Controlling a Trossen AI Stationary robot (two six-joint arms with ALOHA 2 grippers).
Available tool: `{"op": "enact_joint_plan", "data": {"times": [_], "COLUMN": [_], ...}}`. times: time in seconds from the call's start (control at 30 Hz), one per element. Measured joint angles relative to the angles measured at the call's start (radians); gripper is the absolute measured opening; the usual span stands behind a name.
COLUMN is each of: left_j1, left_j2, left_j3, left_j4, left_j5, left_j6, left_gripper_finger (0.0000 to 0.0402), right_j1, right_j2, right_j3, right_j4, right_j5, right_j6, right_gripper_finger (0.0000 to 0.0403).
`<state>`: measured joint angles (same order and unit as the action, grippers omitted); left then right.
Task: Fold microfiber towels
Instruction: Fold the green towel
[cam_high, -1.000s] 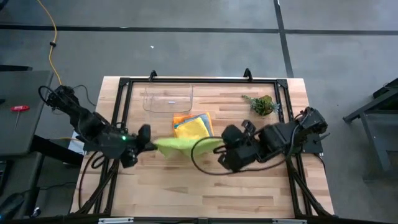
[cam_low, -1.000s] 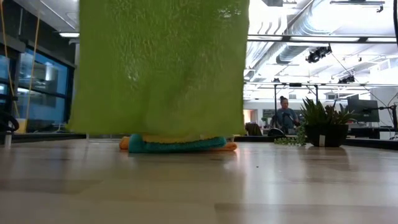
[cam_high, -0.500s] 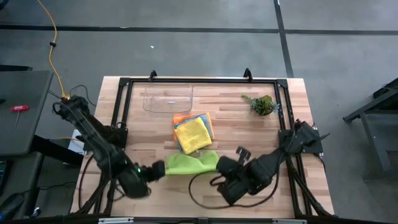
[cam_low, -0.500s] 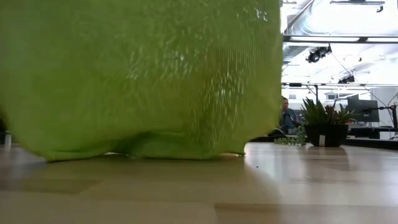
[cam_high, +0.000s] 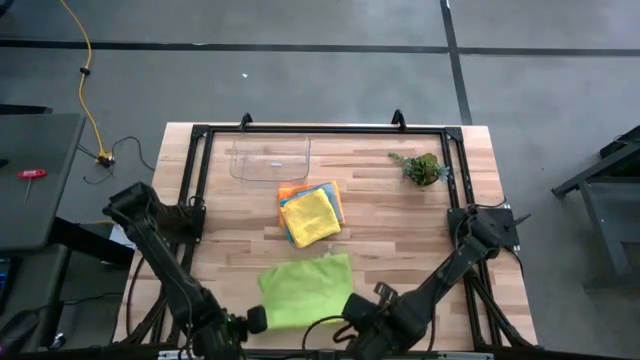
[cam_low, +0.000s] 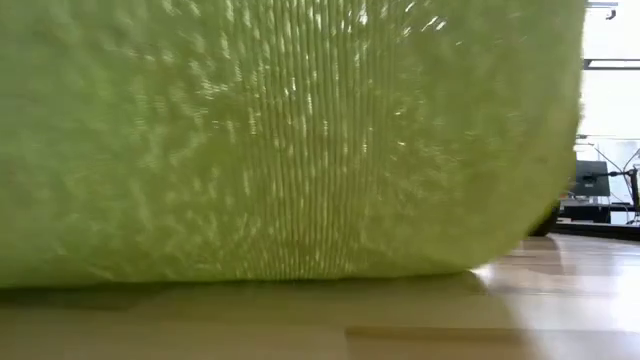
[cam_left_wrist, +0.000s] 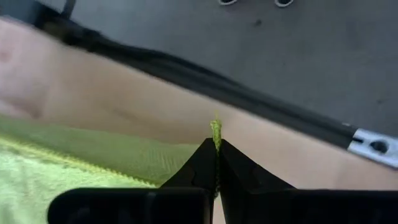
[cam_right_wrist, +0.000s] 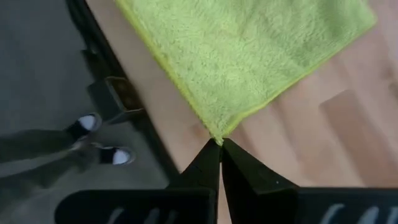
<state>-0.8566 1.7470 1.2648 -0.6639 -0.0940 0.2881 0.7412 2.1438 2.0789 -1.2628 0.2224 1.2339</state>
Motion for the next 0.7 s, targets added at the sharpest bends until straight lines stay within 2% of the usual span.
{"op": "enact_joint_plan", "data": {"times": [0.2,0.4,0.57,0.7], "left_j1": [-0.017,-0.008,0.013,0.039], "left_j2": [0.058,0.08,0.076,0.071], "left_j3": [0.0,0.0,0.0,0.0], "left_j4": [0.072,0.075,0.086,0.087], "left_j5": [0.048,0.056,0.065,0.115], "left_j6": [-0.086,-0.124,-0.143,-0.155], "left_gripper_finger": [0.0,0.0,0.0,0.0], "right_j1": [0.01,0.001,-0.007,-0.012], "right_j2": [0.018,0.043,0.052,0.051], "right_j3": [0.002,0.002,0.001,0.001], "right_j4": [0.039,0.074,0.067,0.054], "right_j5": [-0.069,-0.172,-0.225,-0.29], "right_j6": [0.109,0.12,0.07,-0.004], "right_gripper_finger": [0.0,0.0,0.0,0.0]}}
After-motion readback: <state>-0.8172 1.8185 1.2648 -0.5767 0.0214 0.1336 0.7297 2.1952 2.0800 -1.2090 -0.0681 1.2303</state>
